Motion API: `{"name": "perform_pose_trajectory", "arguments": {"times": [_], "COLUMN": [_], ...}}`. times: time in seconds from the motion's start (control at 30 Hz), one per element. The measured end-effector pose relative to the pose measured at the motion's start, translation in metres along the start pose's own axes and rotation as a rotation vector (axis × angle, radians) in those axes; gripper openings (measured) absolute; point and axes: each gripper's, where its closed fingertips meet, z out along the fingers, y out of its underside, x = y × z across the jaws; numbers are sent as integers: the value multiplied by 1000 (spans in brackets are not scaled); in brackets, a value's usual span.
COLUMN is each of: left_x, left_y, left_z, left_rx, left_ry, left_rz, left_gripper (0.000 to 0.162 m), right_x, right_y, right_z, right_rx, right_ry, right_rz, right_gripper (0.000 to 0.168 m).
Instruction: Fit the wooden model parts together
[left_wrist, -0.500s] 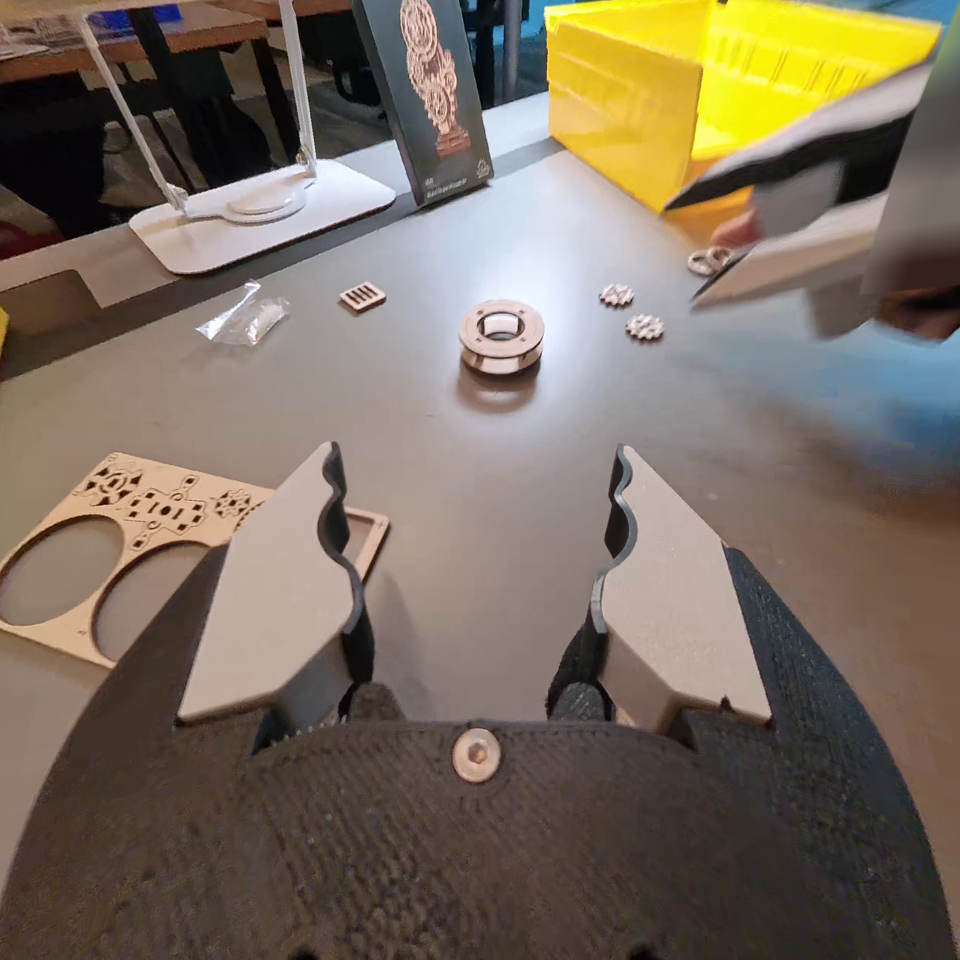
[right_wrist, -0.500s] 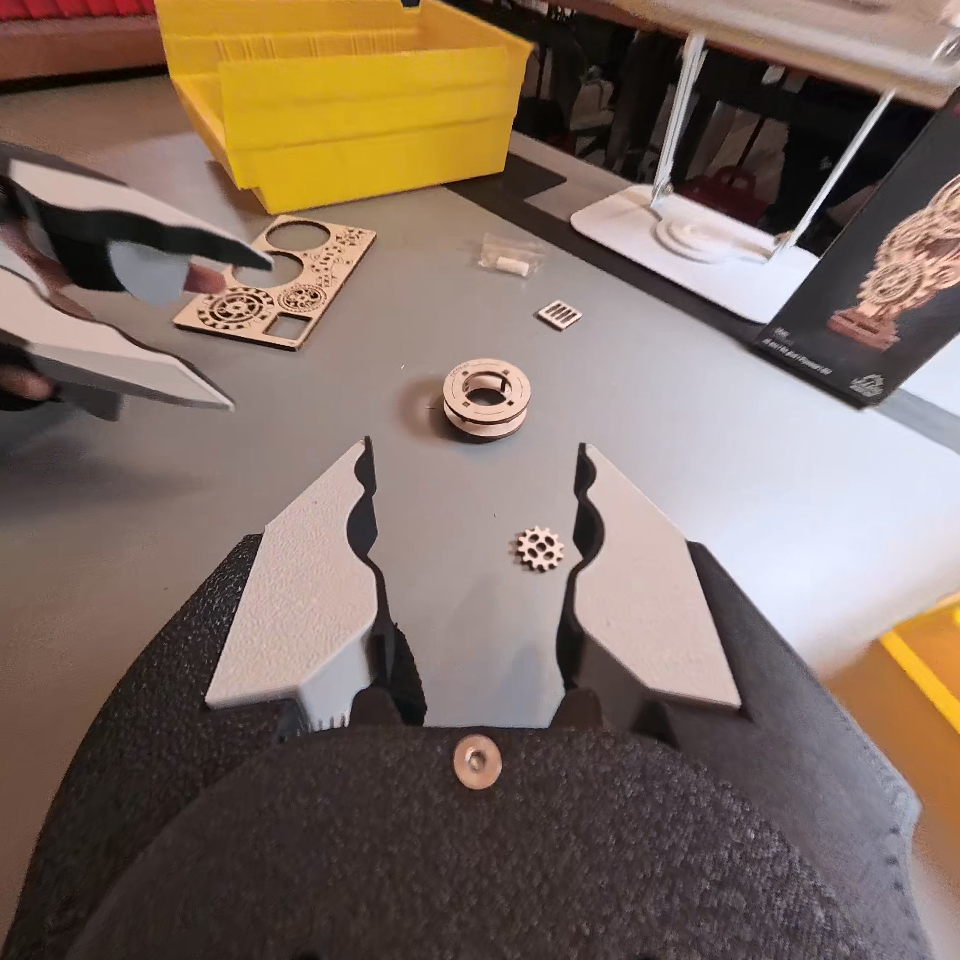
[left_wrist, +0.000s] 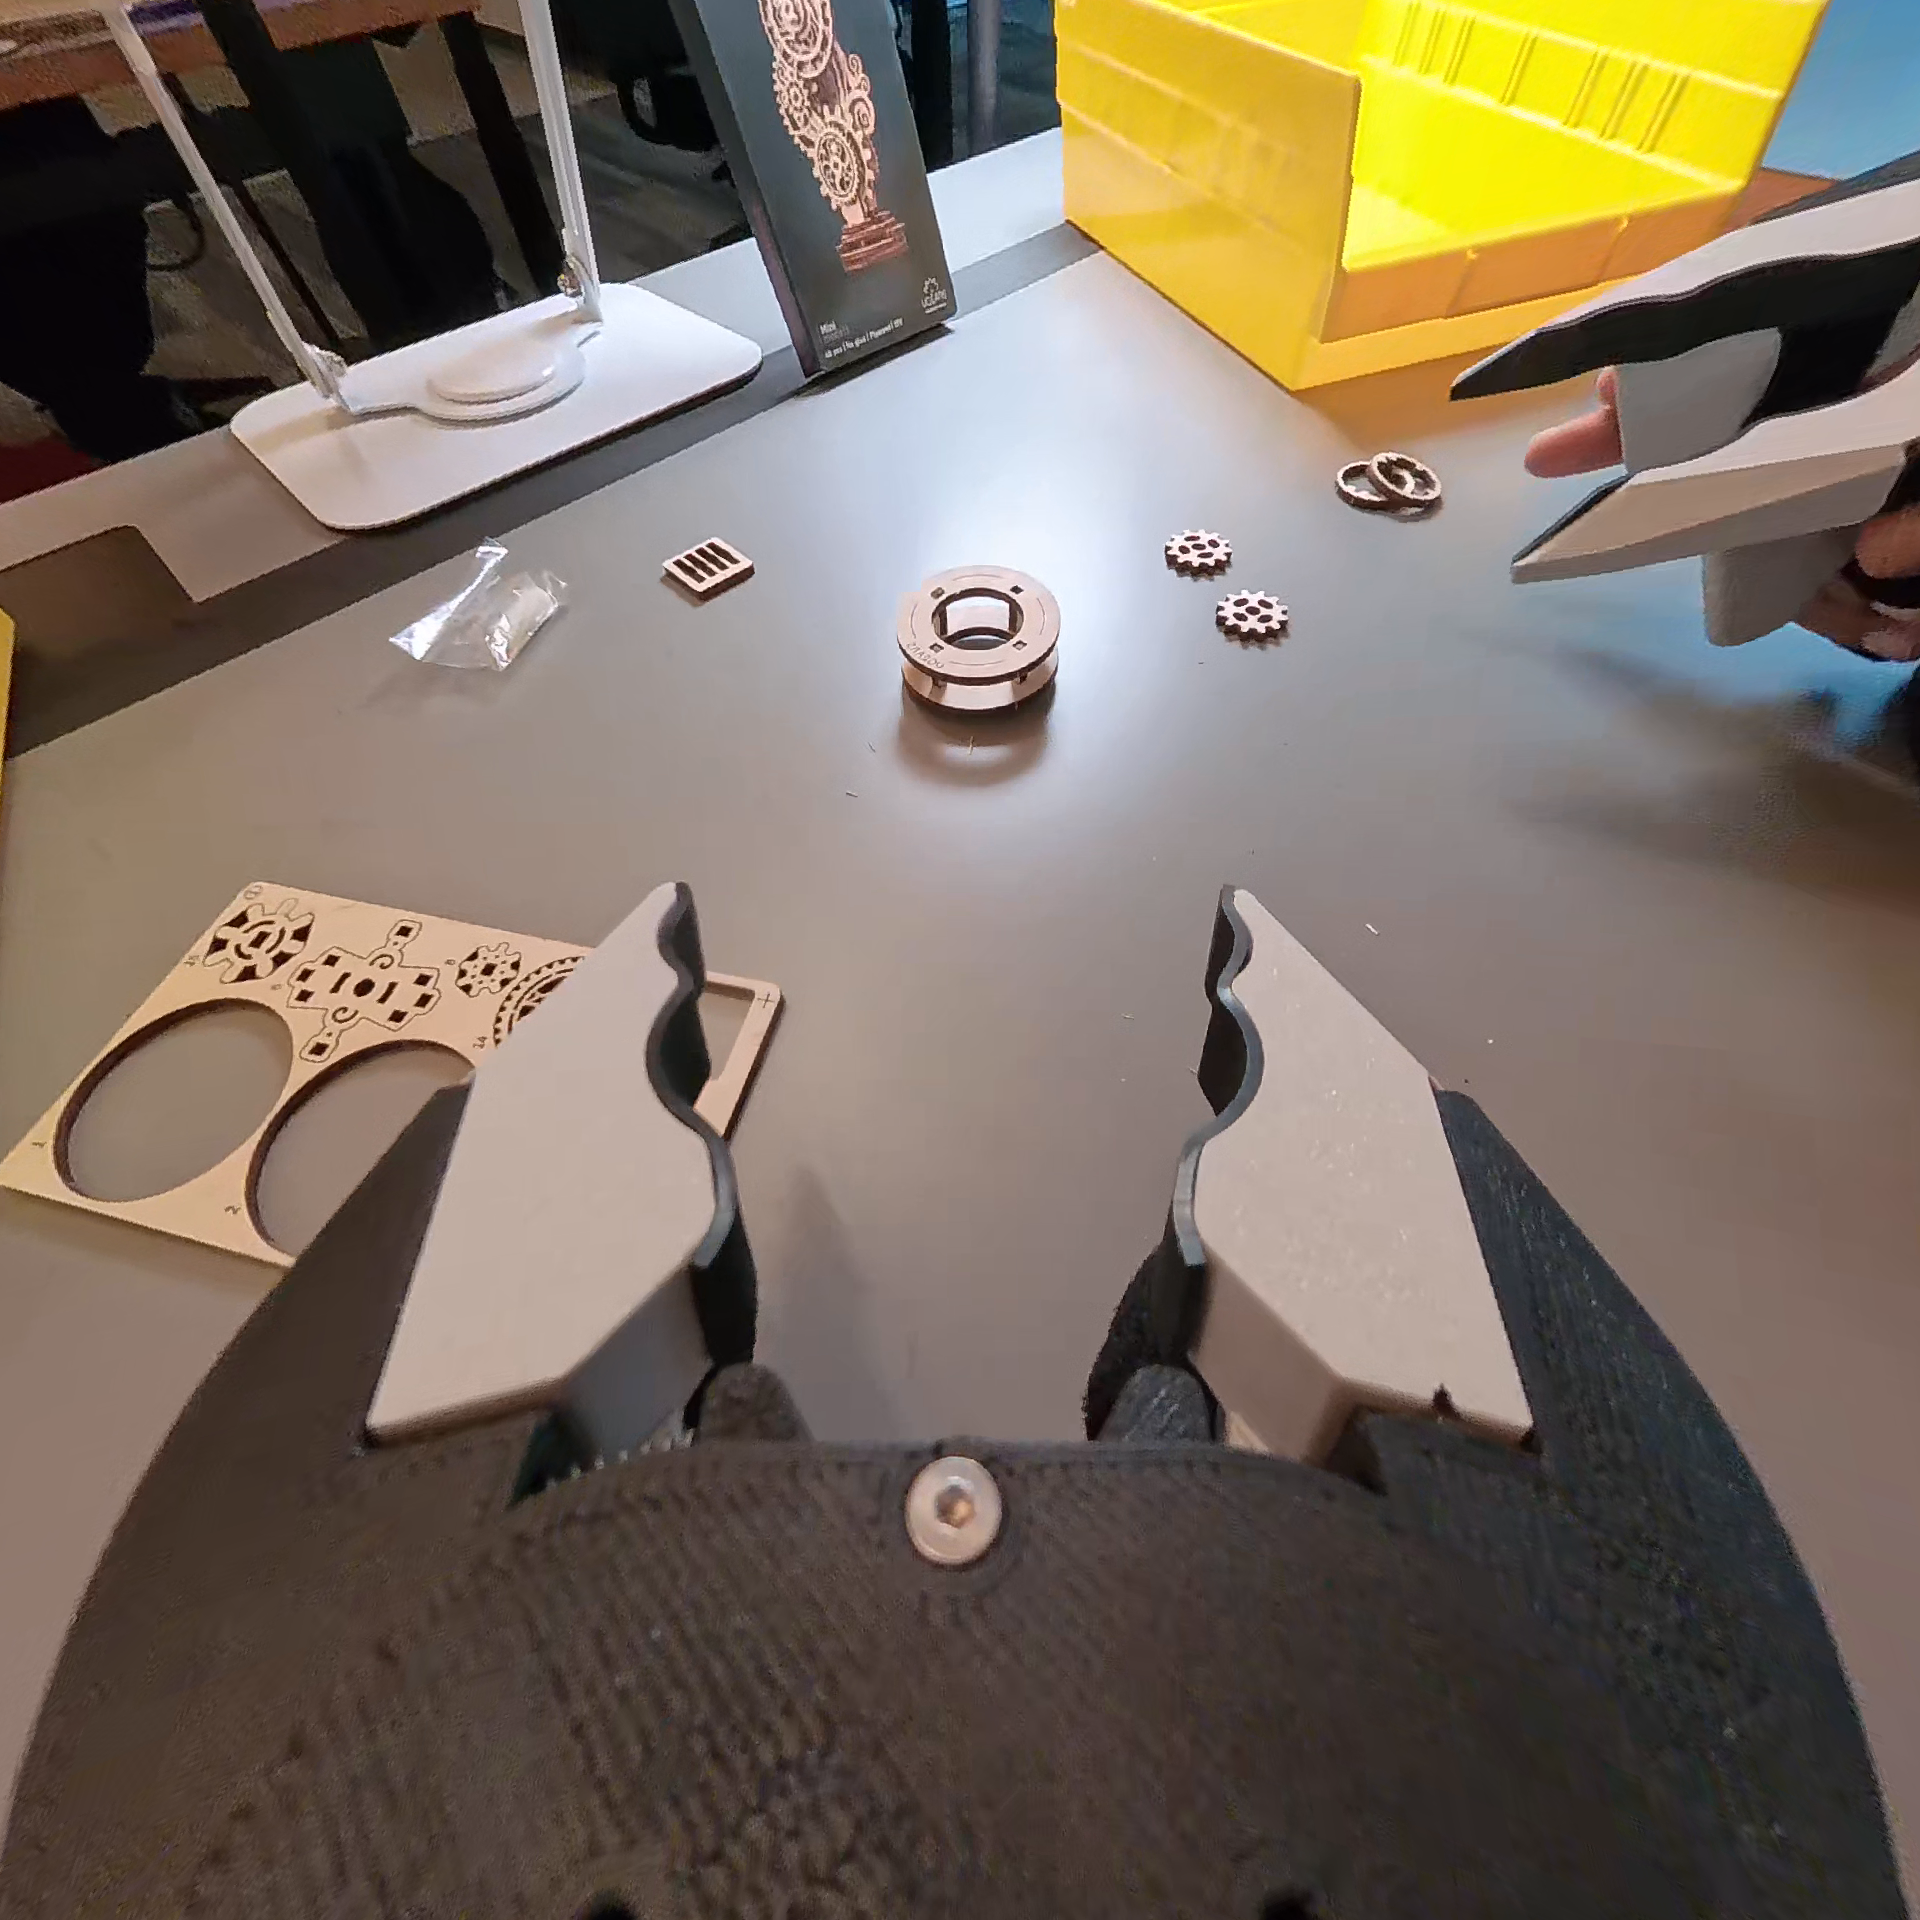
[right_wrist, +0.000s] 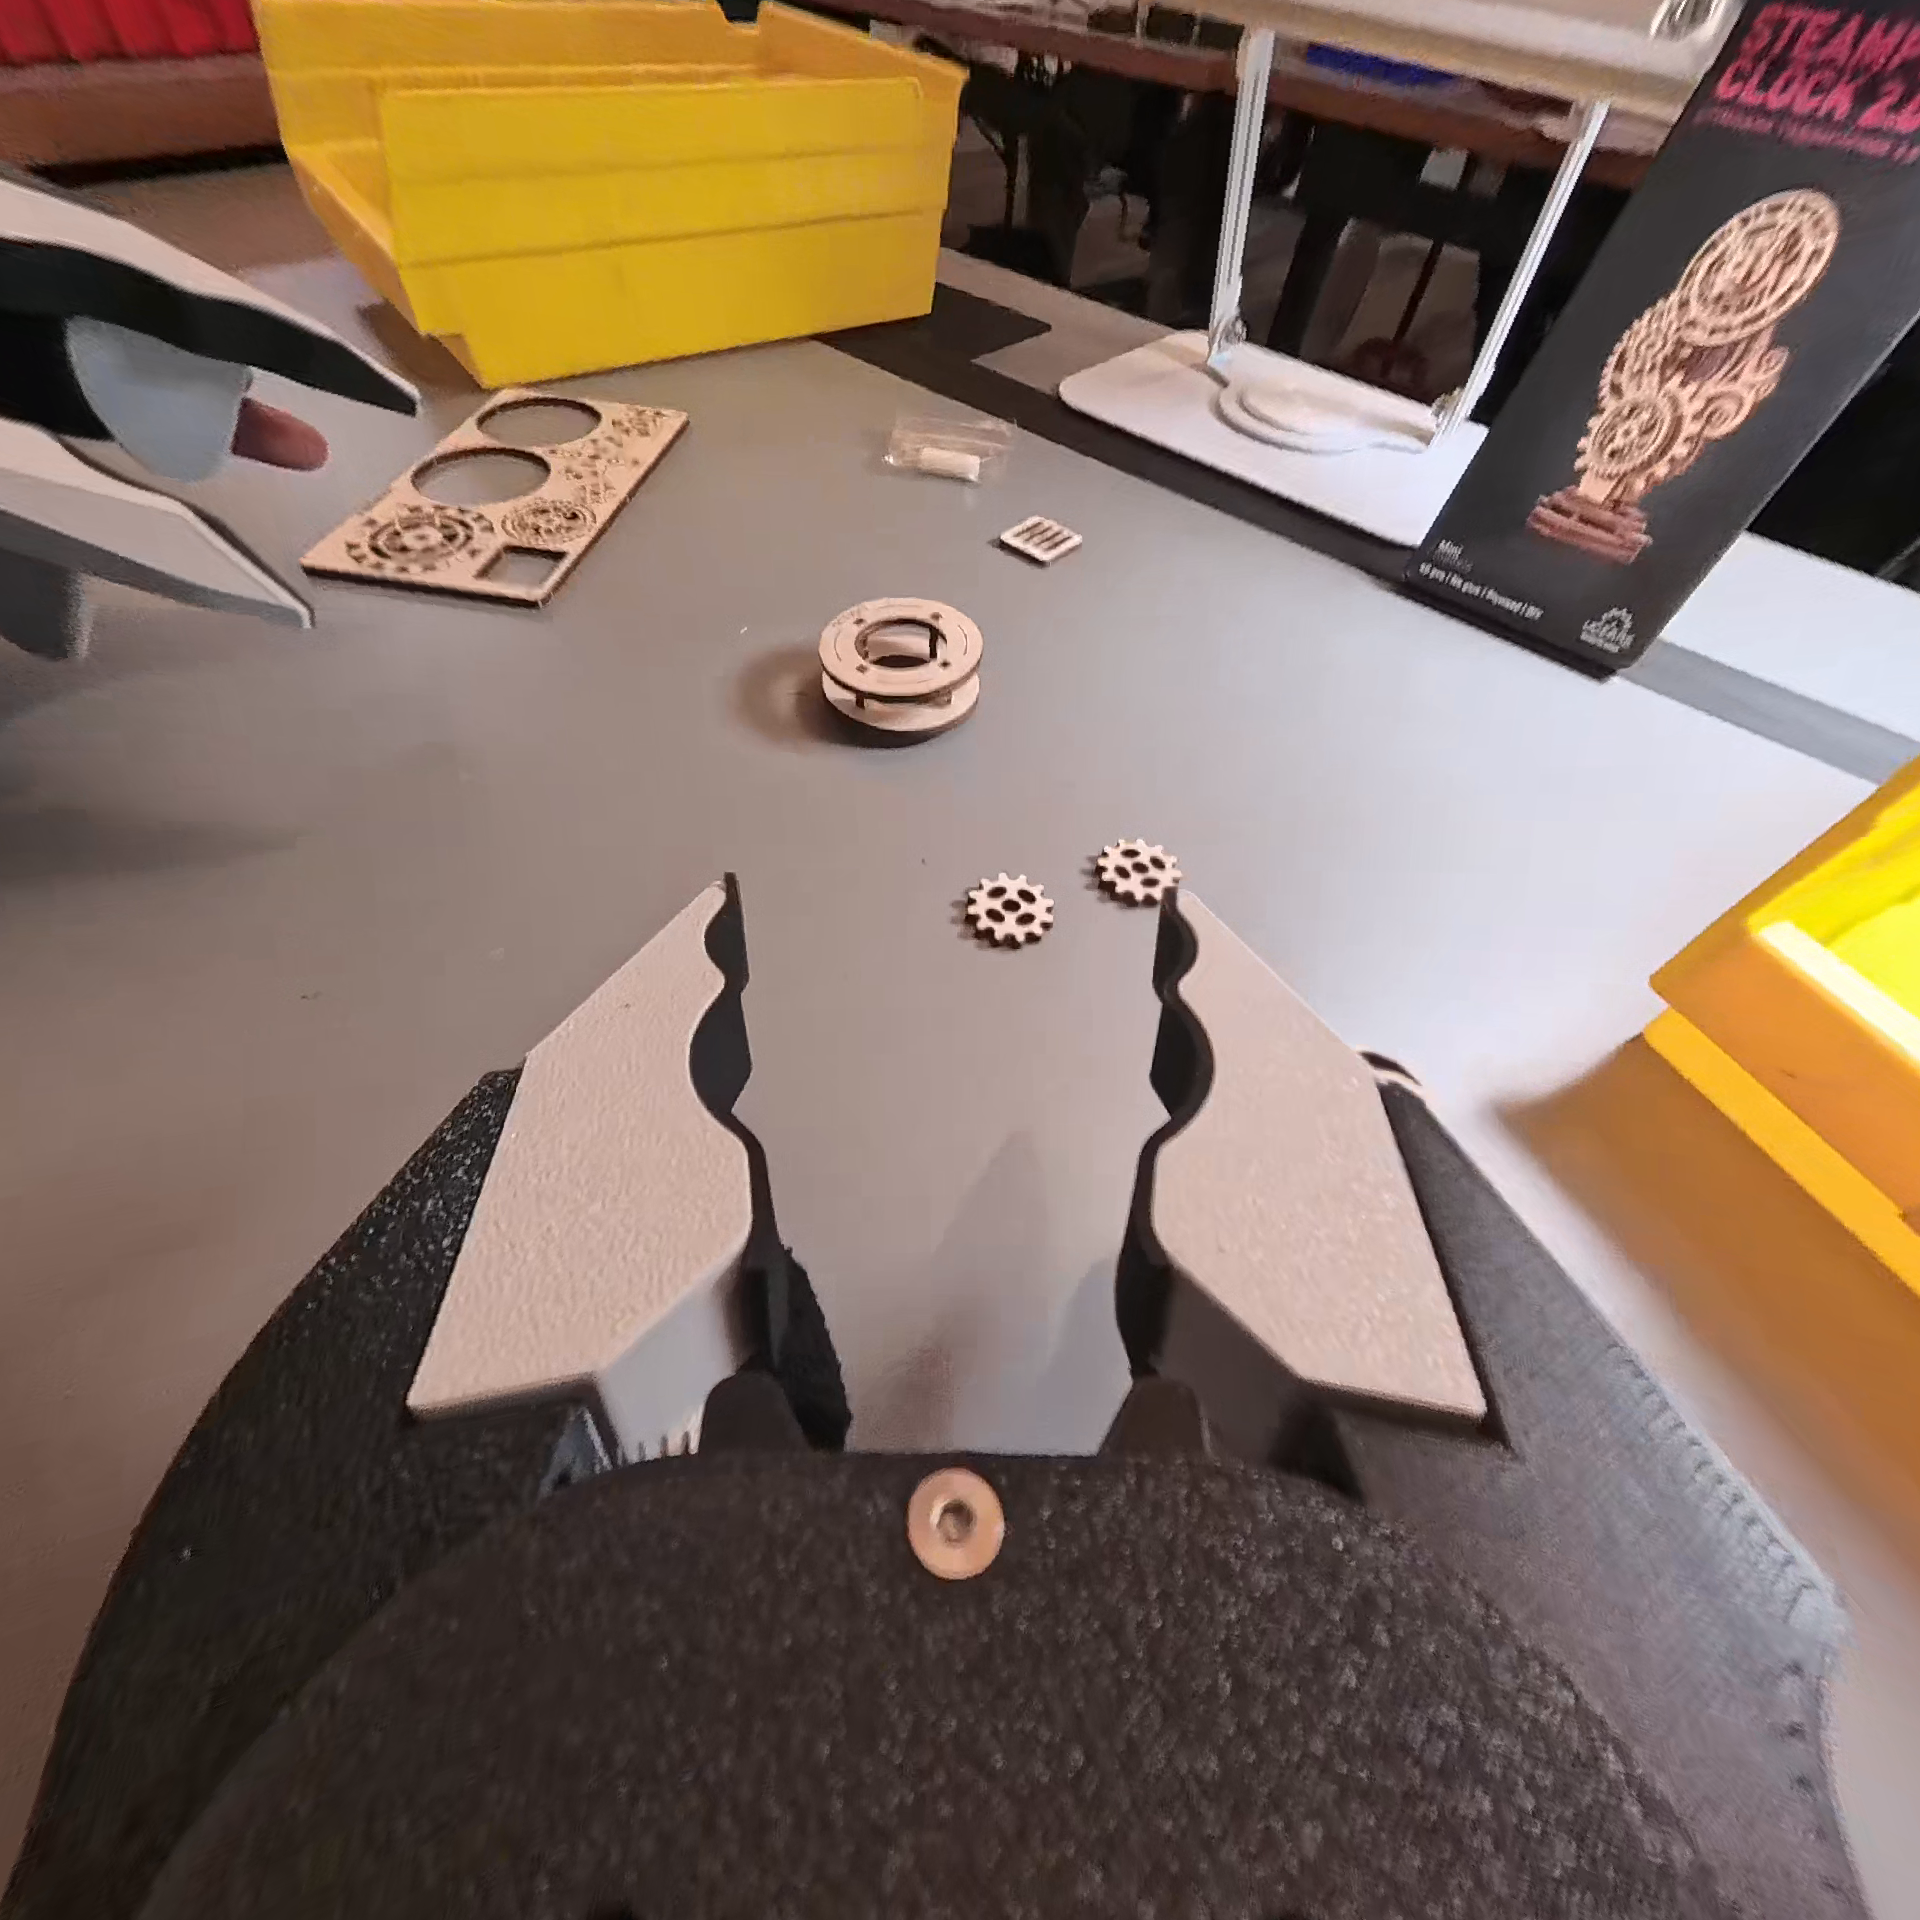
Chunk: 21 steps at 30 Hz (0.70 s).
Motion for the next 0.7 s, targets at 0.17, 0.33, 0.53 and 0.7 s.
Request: {"name": "perform_pose_trajectory", "arguments": {"times": [0.17, 0.33, 0.53, 0.7], "left_x": [2, 4, 12, 14], "left_y": [-4, -6, 1, 3], "left_z": [3, 7, 17, 18], "left_rx": [36, 78, 52, 29], "left_ry": [8, 23, 29, 50], "left_rz": [-1, -1, 40, 13], "left_gripper": [97, 96, 95, 85], "right_x": [1, 7, 14, 14], "right_y": [9, 10, 10, 10], "right_z": [-2, -2, -4, -4], "right_rx": [-27, -27, -21, -17], "right_ry": [30, 40, 62, 60], "right_rz": [-17, 35, 71, 77], "right_gripper": [75, 75, 74, 74]}}
